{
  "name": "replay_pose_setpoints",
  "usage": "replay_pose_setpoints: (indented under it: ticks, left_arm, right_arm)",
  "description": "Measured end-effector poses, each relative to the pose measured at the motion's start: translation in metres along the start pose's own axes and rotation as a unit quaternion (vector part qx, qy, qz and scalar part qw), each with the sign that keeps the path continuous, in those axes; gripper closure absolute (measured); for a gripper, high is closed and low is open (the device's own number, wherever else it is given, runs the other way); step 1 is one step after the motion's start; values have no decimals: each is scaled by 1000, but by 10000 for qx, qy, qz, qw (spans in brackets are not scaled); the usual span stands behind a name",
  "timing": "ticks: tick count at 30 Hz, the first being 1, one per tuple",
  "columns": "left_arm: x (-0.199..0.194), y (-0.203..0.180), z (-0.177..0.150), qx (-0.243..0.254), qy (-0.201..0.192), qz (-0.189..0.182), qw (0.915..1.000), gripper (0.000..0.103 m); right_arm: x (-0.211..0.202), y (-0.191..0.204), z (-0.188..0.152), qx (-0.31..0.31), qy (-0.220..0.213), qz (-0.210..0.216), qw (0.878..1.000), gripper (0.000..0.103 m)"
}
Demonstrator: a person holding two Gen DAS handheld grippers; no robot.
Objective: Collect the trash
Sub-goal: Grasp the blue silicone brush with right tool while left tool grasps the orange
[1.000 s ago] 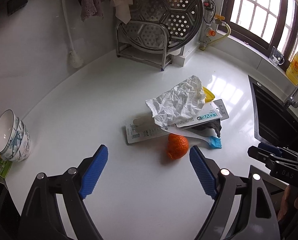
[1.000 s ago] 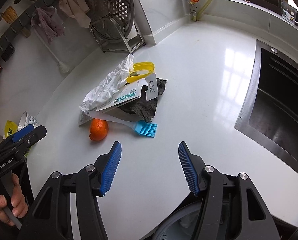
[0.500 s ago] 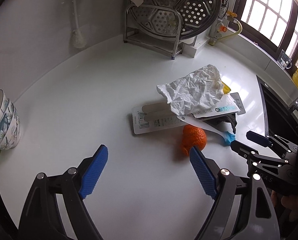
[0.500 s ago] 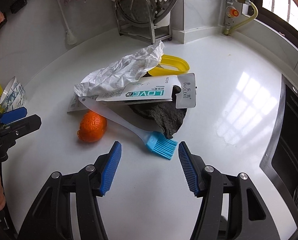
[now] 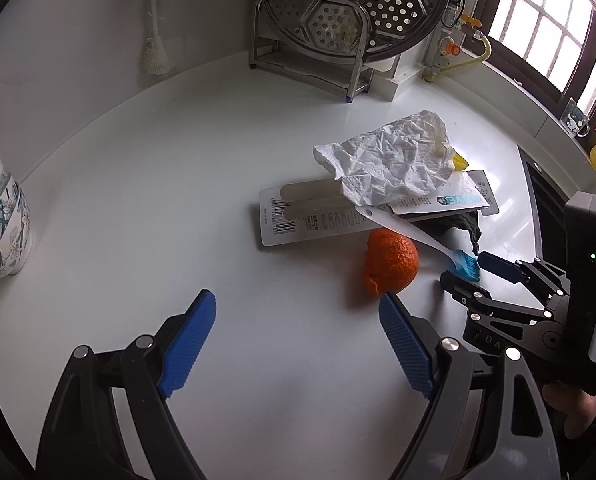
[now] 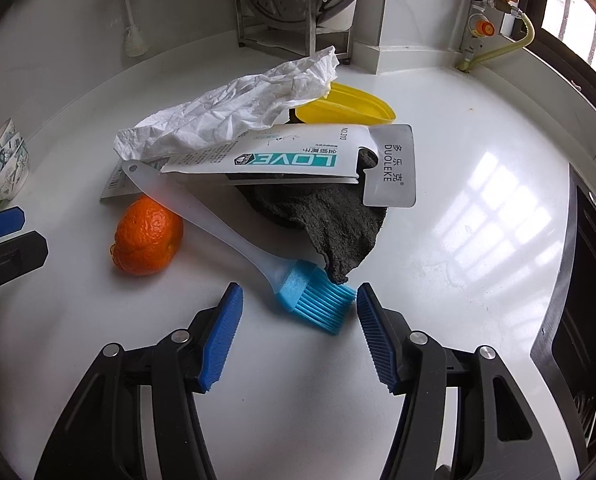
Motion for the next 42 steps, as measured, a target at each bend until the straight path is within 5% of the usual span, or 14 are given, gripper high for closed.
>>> replay_pose_setpoints:
  ticks: [14, 27, 42]
  left_arm:
    - [2, -4, -2, -24, -6, 22, 10000, 21]
    - [20, -30, -5, 125, -22, -146, 9998, 21]
    - [52, -57, 5, 352, -126, -241, 9990, 18]
  right_arm:
    - [11, 1, 9, -193, -234, 82, 9995, 47]
    - [-3, -12, 2, 71, -326, 263, 9991, 87]
    - [-26, -29, -7, 705, -435, 240, 9963, 94]
Point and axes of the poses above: each gripper's, at about its wrist camera, not at the fingertips, and x roughly the way its jaws point, y to its left, z to its top, the point moved 5 cm from there along x, roughly the way its jaws point, and after that the axes turned 15 degrees about -y, right-handed, at the moved point
